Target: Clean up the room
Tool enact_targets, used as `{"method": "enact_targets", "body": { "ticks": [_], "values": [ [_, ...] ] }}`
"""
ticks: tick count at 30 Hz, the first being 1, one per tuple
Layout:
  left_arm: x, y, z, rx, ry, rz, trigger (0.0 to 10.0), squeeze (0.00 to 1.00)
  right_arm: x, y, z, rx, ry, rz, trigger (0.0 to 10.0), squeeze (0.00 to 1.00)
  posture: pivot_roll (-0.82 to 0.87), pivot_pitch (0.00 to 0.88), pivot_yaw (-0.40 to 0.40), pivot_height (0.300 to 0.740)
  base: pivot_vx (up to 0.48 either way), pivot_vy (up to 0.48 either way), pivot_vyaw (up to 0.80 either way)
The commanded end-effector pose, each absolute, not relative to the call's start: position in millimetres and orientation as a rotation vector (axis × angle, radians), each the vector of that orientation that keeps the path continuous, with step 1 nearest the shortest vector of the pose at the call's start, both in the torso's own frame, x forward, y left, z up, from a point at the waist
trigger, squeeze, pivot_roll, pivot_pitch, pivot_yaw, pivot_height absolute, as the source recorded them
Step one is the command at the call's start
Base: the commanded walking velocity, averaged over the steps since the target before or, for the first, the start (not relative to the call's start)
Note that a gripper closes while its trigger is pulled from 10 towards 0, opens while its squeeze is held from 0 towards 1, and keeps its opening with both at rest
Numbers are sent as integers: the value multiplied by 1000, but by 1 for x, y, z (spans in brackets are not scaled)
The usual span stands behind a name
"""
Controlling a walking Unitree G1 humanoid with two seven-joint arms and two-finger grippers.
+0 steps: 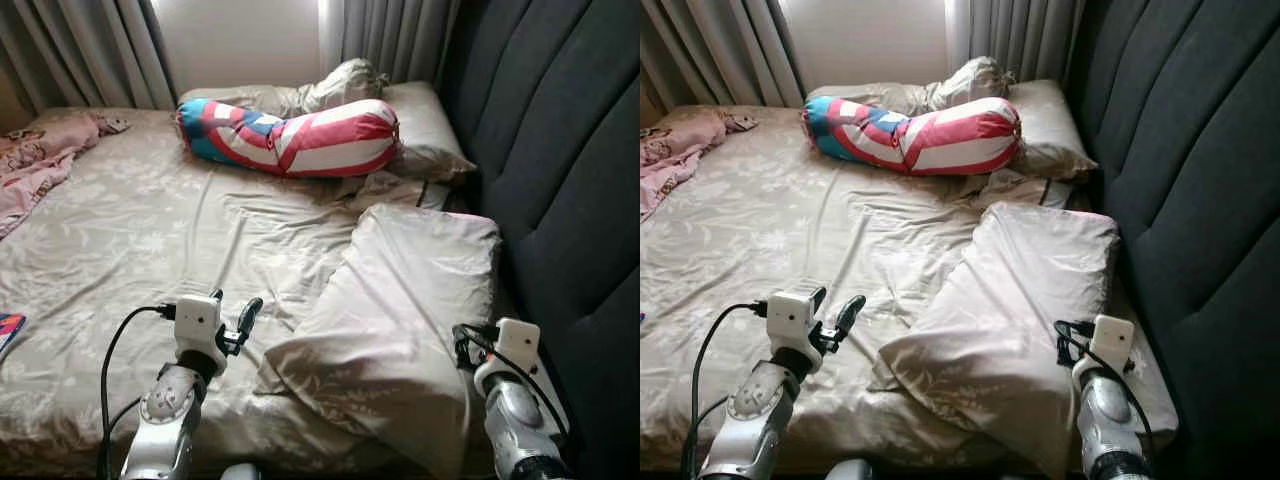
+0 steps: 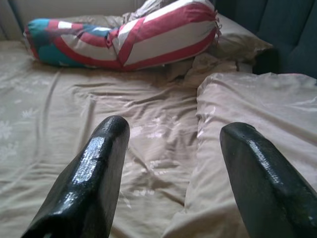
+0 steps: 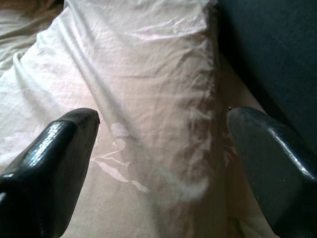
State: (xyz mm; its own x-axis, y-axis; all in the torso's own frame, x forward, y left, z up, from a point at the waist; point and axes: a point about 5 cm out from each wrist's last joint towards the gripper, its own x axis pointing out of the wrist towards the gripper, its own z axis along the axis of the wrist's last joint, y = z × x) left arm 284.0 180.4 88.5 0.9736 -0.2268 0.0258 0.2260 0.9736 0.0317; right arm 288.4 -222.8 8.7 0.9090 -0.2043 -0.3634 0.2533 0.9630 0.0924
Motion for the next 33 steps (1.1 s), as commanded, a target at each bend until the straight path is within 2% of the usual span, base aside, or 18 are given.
{"method": "enact_targets", "body": {
  "ticks": [1, 9, 13, 14, 15, 16, 21, 33],
  "values": [
    [284, 180, 95, 30, -36, -253, 10000, 0, 290, -230, 11, 163, 364, -274, 10000, 1000, 22, 75, -8, 660, 0, 0, 0],
    [276, 193, 111, 35, -33, -247, 10000, 0, 297, -235, 16, 156, 377, -304, 10000, 1000, 47, 141, 27, 660, 0, 0, 0],
    [281, 194, 122, 45, -47, -247, 10000, 0, 299, -233, 17, 154, 383, -295, 10000, 1000, 57, 164, 42, 660, 0, 0, 0],
    [284, 194, 123, 46, -50, -247, 10000, 0, 301, -233, 18, 155, 381, -291, 10000, 694, 66, 170, 46, 660, 0, 0, 0],
    [286, 194, 124, 46, -53, -247, 10000, 0, 301, -232, 18, 156, 378, -287, 10000, 694, 69, 174, 47, 660, 0, 0, 0],
    [289, 193, 125, 46, -55, -249, 10000, 0, 302, -232, 18, 157, 379, -285, 10000, 0, 72, 181, 51, 660, 0, 0, 0],
    [291, 188, 134, 49, -66, -282, 10000, 0, 301, -230, 16, 162, 395, -301, 10000, 0, 69, 191, 68, 660, 0, 0, 0],
    [273, 191, 135, 50, -27, -285, 10000, 0, 287, -218, -4, 241, 485, -285, 10000, 0, 109, 226, 88, 660, 0, 0, 0]
  ]
}}
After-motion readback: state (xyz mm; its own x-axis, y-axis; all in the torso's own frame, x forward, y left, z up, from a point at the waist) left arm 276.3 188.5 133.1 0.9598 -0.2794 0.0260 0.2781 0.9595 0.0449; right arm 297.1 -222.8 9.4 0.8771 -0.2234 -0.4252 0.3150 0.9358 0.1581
